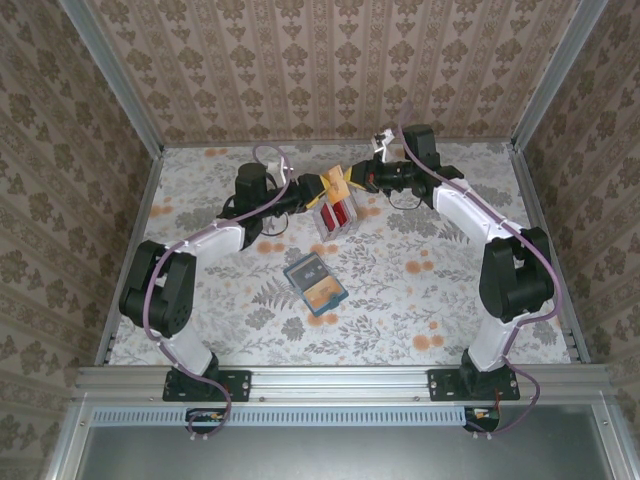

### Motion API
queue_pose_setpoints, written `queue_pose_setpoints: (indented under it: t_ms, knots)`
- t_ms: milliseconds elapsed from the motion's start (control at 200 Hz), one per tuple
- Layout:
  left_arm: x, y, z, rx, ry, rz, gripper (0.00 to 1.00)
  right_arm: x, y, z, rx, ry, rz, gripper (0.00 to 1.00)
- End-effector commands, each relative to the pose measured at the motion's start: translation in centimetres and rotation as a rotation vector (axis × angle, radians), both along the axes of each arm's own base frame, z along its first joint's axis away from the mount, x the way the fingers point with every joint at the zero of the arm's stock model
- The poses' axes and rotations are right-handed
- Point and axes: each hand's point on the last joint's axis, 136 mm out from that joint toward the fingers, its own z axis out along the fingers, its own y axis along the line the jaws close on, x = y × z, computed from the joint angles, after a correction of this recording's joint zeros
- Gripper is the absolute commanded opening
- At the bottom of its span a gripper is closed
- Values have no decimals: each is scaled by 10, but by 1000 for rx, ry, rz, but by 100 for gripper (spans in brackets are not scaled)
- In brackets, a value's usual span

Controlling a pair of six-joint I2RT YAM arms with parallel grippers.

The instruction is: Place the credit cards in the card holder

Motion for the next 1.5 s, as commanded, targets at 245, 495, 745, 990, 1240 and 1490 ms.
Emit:
queue_pose_setpoints:
  t_ms: [245, 495, 745, 990, 1240, 1490]
  knots:
    - [-2, -11, 18, -61, -35, -42, 34, -12, 5, 13, 76, -9, 44, 0]
    - [-2, -10, 17, -62, -41, -42, 10, -13, 6, 2, 71, 23, 53, 1]
    - [-11, -6, 9, -48, -31, -57, 0, -19, -5, -23, -98, 56, 65, 23]
    - [-20, -7, 8, -42, -21, -100, 0, -27, 2, -34, -80, 83, 151, 32]
    - [-26, -9, 11, -27, -23, -123, 0, -23, 6, -44, -80, 102, 167, 32]
    - [-24, -10, 8, -25, -17, -127, 0, -30, 19, -34, -19, 96, 225, 28]
